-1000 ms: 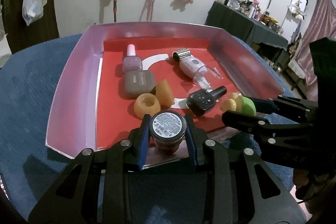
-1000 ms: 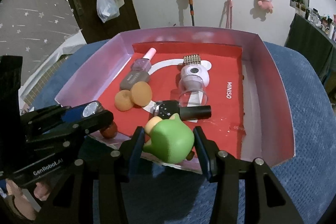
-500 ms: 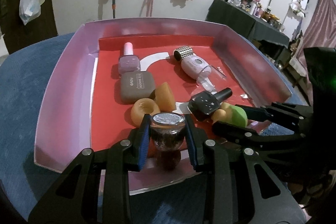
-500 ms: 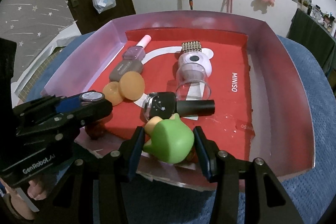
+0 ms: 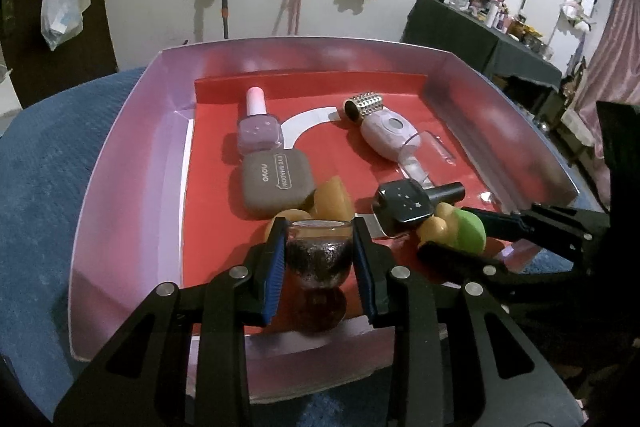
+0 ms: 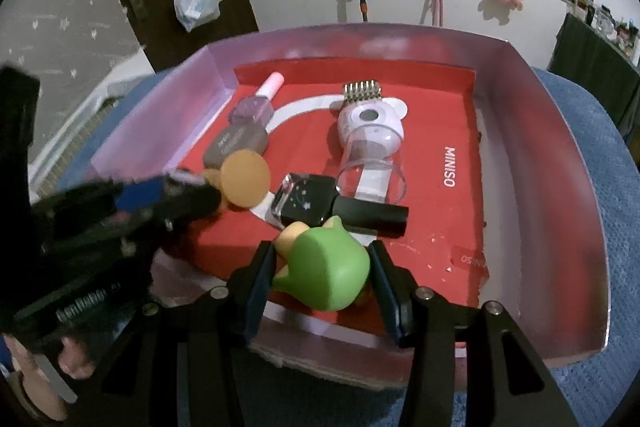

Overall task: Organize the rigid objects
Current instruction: 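Lower the glitter bottle and green toy onto the box base and open both tools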

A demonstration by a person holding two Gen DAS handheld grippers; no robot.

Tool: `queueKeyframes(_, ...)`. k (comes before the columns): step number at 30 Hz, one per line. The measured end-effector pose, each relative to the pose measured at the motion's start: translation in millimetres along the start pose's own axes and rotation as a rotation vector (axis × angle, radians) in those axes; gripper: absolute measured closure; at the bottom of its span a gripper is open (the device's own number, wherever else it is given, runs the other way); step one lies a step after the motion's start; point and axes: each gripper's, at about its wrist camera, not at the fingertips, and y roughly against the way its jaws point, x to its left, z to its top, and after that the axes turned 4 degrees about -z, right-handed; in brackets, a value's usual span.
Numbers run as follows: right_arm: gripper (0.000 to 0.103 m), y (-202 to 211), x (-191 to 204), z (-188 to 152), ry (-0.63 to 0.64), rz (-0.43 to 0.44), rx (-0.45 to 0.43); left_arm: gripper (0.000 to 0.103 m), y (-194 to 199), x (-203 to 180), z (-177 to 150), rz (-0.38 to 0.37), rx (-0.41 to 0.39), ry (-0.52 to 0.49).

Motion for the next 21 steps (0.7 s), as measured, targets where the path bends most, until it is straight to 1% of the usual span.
queueKeyframes(4,0.053,0.7,1.3,0.2,0.018,-0.034,-0.002,0.074,1.3,1.6,-2.8,0.003,0.003,-0.017)
queueKeyframes(9,0.053,-2.4,-2.2,3.4,0.003,-0.067,-0.026,0.074,0.1,3.1,-1.9,0.013,-0.005,-0.005)
queueKeyframes(12,0.053,-3.2,-4.8,4.1,-0.003,-0.085,-0.04,0.074,-3.1,5.6,-1.5,0.045,-0.007,-0.001)
queueKeyframes(13,0.053,-3.2,-5.3,4.4,-0.005,-0.086,-0.039,0.074,-3.7,7.6,-3.0,0.043,-0.003,0.008)
queueKeyframes(16,0.052,-2.7,-6.2,3.8,0.004,-0.09,-0.036,0.074,-4.0,12.9,-8.4,0.006,0.02,0.039)
queueKeyframes(19,0.053,-1.9,-7.7,2.8,0.01,-0.08,-0.03,0.074,-1.6,15.9,-14.5,0.016,0.033,0.035)
queueKeyframes(21,0.053,-2.3,-8.9,3.0,0.005,-0.079,-0.03,0.074,-3.2,21.2,-15.3,-0.004,0.042,0.056)
